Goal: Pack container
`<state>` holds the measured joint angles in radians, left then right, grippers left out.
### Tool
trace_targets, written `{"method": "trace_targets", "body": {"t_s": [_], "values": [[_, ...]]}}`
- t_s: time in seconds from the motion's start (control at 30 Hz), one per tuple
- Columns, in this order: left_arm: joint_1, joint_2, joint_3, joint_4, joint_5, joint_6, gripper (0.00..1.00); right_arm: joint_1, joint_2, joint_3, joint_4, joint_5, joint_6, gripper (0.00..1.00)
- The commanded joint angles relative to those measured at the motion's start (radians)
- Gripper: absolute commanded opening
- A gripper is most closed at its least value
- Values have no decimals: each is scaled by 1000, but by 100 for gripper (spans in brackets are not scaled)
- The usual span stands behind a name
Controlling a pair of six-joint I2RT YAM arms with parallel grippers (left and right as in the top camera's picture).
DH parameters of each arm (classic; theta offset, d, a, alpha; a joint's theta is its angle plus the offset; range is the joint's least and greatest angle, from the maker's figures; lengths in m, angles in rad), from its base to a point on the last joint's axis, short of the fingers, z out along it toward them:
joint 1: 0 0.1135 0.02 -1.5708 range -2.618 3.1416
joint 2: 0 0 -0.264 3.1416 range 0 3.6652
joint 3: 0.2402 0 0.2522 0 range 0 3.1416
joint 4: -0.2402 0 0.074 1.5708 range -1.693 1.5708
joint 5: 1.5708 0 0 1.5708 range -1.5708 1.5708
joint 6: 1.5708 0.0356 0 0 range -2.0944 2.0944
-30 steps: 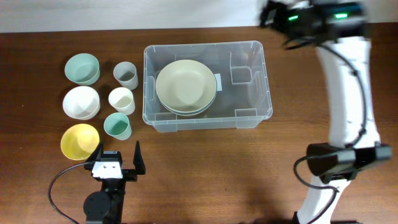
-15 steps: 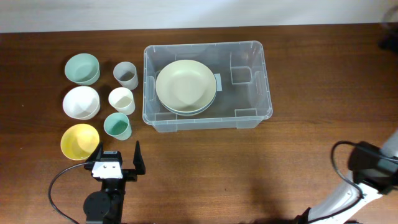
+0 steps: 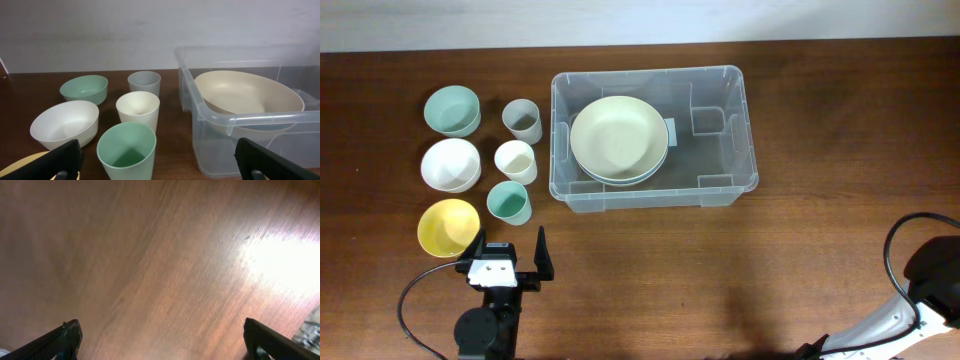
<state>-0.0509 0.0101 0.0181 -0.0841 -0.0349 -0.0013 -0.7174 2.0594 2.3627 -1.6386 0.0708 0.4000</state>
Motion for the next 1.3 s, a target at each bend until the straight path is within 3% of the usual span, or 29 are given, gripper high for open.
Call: {"method": "trace_targets", "body": {"t_s": [0.0, 0.33, 1.27], "values": [[5, -4, -9, 5, -10, -10, 100, 4, -7, -54, 5, 9, 0, 99], [5, -4, -9, 5, -11, -10, 100, 4, -7, -163, 24, 9, 0, 99], [5, -4, -9, 5, -11, -10, 100, 3, -7, -165, 24, 9, 0, 99]]}}
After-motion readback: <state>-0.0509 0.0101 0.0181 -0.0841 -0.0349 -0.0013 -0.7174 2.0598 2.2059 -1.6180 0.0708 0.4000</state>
